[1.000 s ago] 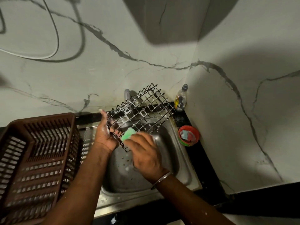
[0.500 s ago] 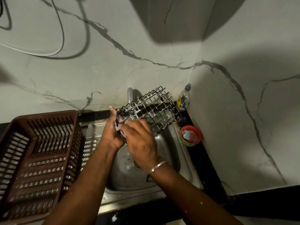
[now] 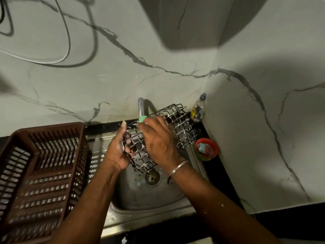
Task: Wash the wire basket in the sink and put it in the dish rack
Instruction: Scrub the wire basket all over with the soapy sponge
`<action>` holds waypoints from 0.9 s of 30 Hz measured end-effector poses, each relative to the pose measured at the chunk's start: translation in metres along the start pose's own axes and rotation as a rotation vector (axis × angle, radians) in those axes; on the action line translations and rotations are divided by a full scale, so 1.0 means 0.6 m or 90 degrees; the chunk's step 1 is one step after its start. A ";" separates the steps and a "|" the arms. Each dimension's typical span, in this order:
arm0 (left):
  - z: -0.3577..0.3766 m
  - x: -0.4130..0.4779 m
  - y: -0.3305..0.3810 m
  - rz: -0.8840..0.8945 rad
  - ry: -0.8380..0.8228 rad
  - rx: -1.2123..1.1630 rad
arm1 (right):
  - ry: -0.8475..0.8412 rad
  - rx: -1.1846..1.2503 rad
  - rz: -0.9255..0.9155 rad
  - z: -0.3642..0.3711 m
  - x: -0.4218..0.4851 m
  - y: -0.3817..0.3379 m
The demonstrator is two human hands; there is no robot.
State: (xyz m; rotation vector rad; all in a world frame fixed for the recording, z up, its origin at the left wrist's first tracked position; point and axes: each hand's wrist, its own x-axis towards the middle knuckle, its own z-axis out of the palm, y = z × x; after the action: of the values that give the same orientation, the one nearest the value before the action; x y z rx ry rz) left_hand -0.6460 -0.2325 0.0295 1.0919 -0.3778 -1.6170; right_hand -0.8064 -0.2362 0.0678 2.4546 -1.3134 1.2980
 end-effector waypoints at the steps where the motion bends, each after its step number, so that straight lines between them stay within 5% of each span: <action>1: -0.008 0.005 0.001 -0.004 0.023 -0.012 | -0.009 -0.016 -0.021 -0.001 0.002 0.011; 9: -0.051 0.007 -0.002 0.046 0.027 -0.014 | 0.146 -0.096 0.280 -0.066 0.059 0.121; 15: -0.042 -0.010 0.000 0.069 -0.023 0.011 | 0.051 -0.033 0.116 -0.051 0.019 0.107; 19: -0.040 -0.015 0.000 0.071 -0.036 0.008 | 0.157 -0.008 0.225 -0.057 0.013 0.129; 23: -0.056 -0.013 0.002 0.033 0.005 -0.001 | 0.273 0.158 0.493 -0.076 0.023 0.142; 27: -0.064 -0.012 -0.005 0.058 0.006 -0.039 | 0.101 0.408 0.601 -0.071 0.019 0.162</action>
State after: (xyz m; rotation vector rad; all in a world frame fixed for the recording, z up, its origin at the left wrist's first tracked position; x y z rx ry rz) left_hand -0.6171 -0.2139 0.0106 1.0211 -0.3638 -1.5325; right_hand -0.8999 -0.2874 0.0737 1.9205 -2.4517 2.3444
